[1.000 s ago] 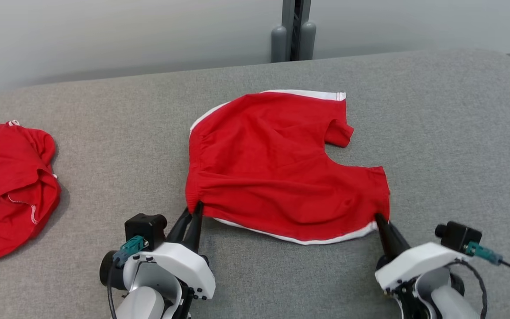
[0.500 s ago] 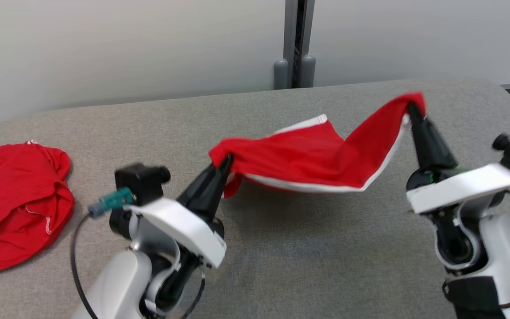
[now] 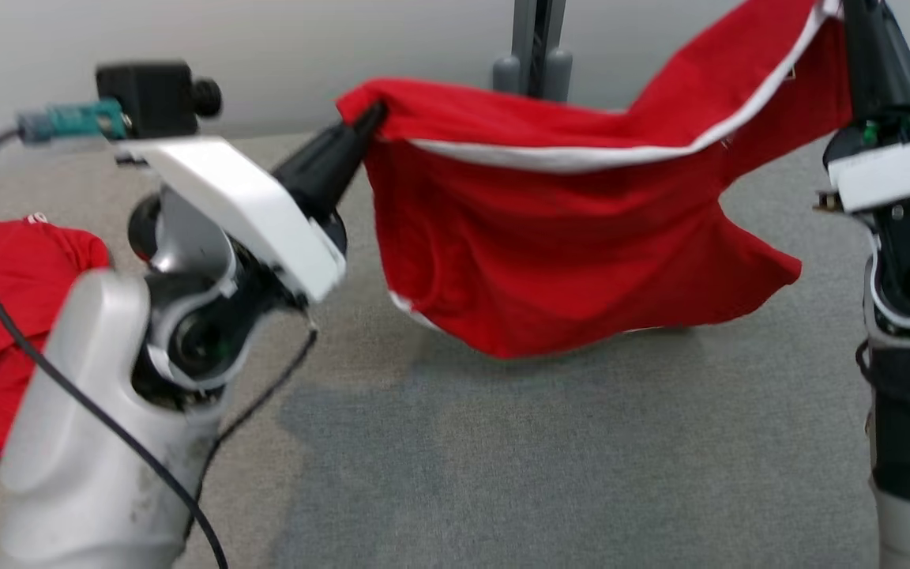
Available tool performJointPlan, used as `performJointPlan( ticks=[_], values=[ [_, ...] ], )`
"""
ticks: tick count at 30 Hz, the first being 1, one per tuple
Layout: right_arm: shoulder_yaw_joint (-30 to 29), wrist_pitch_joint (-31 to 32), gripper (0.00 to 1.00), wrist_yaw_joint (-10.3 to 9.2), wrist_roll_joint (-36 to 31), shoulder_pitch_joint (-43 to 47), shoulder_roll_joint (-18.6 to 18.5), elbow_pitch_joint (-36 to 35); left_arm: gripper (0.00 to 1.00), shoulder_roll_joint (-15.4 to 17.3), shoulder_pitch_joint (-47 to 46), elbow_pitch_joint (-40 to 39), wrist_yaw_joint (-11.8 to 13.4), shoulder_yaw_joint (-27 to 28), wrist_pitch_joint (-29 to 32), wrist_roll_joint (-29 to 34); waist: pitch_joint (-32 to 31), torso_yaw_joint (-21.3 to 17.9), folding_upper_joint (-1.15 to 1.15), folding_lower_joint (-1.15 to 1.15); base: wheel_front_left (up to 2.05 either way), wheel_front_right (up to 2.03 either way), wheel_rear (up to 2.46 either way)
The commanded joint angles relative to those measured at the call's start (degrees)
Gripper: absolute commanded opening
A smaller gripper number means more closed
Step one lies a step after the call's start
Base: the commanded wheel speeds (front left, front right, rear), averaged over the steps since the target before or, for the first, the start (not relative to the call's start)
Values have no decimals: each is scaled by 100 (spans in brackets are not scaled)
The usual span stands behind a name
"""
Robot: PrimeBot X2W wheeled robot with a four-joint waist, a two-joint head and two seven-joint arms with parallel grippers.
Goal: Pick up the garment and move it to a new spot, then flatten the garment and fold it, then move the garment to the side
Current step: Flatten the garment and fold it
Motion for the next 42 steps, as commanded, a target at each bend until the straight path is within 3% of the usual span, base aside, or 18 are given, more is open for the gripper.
performJointPlan(
  ticks=[1,6,11,18,22,30,42],
  values=[
    [-24,43,0,0,75,-126,-28,92,0,-6,-140,68,42,52,48,-43,213,-33,0,0,0,0,0],
    [-133,201,0,0,2,-1467,-23,894,0,80,-1436,708,258,307,377,-76,1162,-121,0,0,0,0,0],
    [18,-224,0,0,-209,-3252,-21,1772,0,140,-3146,1574,88,356,10,380,2118,-275,0,0,0,0,0],
    [559,-1428,0,0,140,-4609,-21,2799,0,-133,-4852,2931,-751,498,-1412,650,2826,-372,0,0,0,0,0],
    [1065,-1802,0,0,440,-4515,-25,3426,0,-227,-4976,3754,-1123,329,-2142,910,2974,-391,0,0,0,0,0],
    [2133,-2043,0,0,804,-4006,-27,4432,0,-208,-4360,5120,-1402,-295,-3024,1403,3075,-267,0,0,0,0,0],
    [2966,-1646,0,0,1070,-3134,-153,5421,0,-172,-3348,6158,-1495,-1006,-3022,1287,2473,-54,0,0,0,0,0]
  ],
)
